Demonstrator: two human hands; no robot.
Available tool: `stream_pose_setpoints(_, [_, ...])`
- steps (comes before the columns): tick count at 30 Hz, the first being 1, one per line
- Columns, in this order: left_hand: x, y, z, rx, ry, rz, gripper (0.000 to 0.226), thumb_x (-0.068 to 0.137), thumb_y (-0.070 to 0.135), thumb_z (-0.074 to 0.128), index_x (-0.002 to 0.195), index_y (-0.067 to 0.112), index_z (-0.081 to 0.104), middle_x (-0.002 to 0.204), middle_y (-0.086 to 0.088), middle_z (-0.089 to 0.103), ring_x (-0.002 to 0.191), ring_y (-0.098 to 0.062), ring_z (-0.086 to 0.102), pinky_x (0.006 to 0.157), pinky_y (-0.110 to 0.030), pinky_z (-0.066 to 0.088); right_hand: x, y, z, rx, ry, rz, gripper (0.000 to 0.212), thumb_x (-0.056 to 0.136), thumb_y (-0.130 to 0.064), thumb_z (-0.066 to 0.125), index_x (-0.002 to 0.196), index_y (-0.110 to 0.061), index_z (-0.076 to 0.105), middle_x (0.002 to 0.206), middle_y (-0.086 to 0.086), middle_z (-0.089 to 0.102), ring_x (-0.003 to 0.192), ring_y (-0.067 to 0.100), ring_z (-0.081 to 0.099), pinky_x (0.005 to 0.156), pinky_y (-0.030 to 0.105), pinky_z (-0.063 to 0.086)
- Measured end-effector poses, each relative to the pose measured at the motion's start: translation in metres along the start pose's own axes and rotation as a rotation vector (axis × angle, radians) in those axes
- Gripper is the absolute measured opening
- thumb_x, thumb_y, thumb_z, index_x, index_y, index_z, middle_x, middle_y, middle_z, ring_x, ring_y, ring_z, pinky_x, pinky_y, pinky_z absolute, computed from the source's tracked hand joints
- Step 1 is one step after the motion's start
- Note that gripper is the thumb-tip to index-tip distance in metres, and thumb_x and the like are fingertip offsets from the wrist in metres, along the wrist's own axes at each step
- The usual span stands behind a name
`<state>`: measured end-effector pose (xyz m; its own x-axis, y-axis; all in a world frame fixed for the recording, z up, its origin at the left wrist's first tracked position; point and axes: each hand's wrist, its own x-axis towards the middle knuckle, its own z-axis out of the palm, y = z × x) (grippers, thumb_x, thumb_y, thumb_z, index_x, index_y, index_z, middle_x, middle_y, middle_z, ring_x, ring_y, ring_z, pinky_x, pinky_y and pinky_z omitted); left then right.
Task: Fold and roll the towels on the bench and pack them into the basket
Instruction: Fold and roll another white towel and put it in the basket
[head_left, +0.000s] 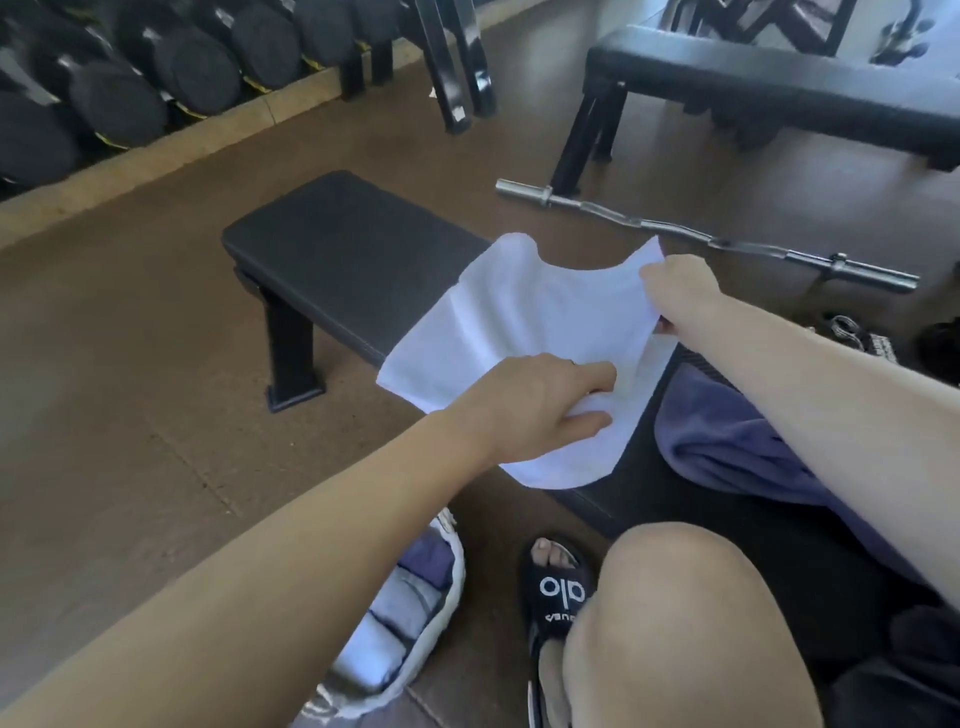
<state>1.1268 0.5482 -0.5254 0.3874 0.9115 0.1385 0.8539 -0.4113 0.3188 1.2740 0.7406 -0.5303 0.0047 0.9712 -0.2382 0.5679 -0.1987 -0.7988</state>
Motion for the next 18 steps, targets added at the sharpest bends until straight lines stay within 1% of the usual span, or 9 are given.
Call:
stream_pose_setpoints(1, [0.000,0.006,0.007,0.037,-0.024,0.005,0.017,0.099,0.036,0.054,0.099,0.020,0.050,0.066,0.007,0.045,0.064,-0.021,0.046,0.054,-0.030,0.031,-0.004,0.008,-0.003,-0.032,0.013,-0.012,0.024,0.094,-0.012,0.044,0.070,-0.016,0.048,0.084,0.012,0.058,0.072,0.028,0.058,0.060,0.034,0.055])
stream_pose_setpoints(3, [-0.003,0.012,0.019,0.108,-0.064,0.002,0.019,0.099,0.037,0.053,0.094,0.022,0.044,0.063,0.005,0.038,0.063,-0.022,0.045,0.055,-0.032,0.029,-0.013,0.020,-0.006,-0.093,0.016,-0.063,0.023,0.090,-0.010,0.040,0.068,-0.014,0.044,0.078,0.012,0.055,0.068,0.028,0.056,0.058,0.031,0.048])
stream_pose_setpoints(5, [-0.008,0.012,0.025,0.122,-0.095,-0.016,0.021,0.098,0.038,0.052,0.091,0.023,0.039,0.066,0.004,0.041,0.065,-0.022,0.045,0.056,-0.032,0.028,-0.017,0.029,-0.006,-0.184,-0.016,-0.113,0.022,0.087,-0.008,0.040,0.066,-0.014,0.038,0.074,0.009,0.051,0.069,0.027,0.050,0.059,0.030,0.043])
stream_pose_setpoints(8, [-0.020,0.010,0.031,0.085,-0.136,-0.037,0.020,0.098,0.037,0.050,0.089,0.022,0.041,0.072,0.003,0.048,0.068,-0.022,0.047,0.057,-0.034,0.033,-0.020,0.037,-0.007,-0.297,-0.025,-0.144,0.025,0.087,-0.002,0.044,0.066,-0.013,0.035,0.069,0.002,0.043,0.071,0.026,0.042,0.050,0.031,0.029])
stream_pose_setpoints(11, [-0.030,0.006,0.031,0.055,-0.153,-0.032,0.020,0.098,0.041,0.049,0.091,0.022,0.045,0.074,0.004,0.051,0.068,-0.021,0.050,0.060,-0.034,0.042,-0.021,0.039,-0.009,-0.290,0.000,-0.127,0.019,0.087,-0.007,0.046,0.070,-0.014,0.043,0.073,0.000,0.048,0.080,0.029,0.050,0.060,0.030,0.036])
stream_pose_setpoints(12, [-0.032,0.005,0.028,0.042,-0.169,-0.050,0.023,0.099,0.045,0.048,0.091,0.023,0.047,0.074,0.004,0.052,0.069,-0.019,0.050,0.061,-0.034,0.043,-0.022,0.038,-0.010,-0.272,0.010,-0.124,0.015,0.086,-0.011,0.048,0.072,-0.015,0.044,0.076,-0.001,0.050,0.082,0.029,0.052,0.065,0.029,0.038])
stream_pose_setpoints(14, [-0.033,-0.001,0.020,-0.001,-0.183,-0.130,0.032,0.098,0.057,0.043,0.093,0.026,0.050,0.074,0.007,0.054,0.070,-0.015,0.052,0.063,-0.031,0.042,-0.020,0.036,-0.013,-0.287,0.009,-0.111,0.005,0.081,-0.019,0.051,0.081,-0.014,0.050,0.084,0.001,0.057,0.085,0.029,0.057,0.068,0.030,0.040])
stream_pose_setpoints(16, [-0.034,-0.012,0.010,-0.041,-0.096,-0.284,0.036,0.099,0.059,0.040,0.094,0.027,0.053,0.074,0.007,0.057,0.071,-0.013,0.054,0.063,-0.030,0.039,-0.018,0.034,-0.015,-0.404,-0.018,-0.094,0.031,0.079,-0.024,0.055,0.106,-0.008,0.055,0.099,0.004,0.061,0.091,0.030,0.059,0.069,0.031,0.041])
stream_pose_setpoints(18, [-0.040,-0.034,0.005,-0.076,0.113,-0.513,0.026,0.099,0.051,0.047,0.095,0.026,0.054,0.078,0.007,0.058,0.072,-0.012,0.055,0.061,-0.031,0.037,-0.016,0.031,-0.014,-0.597,0.020,-0.115,0.057,0.082,-0.023,0.063,0.131,-0.004,0.040,0.113,0.011,0.052,0.102,0.034,0.055,0.076,0.036,0.042])
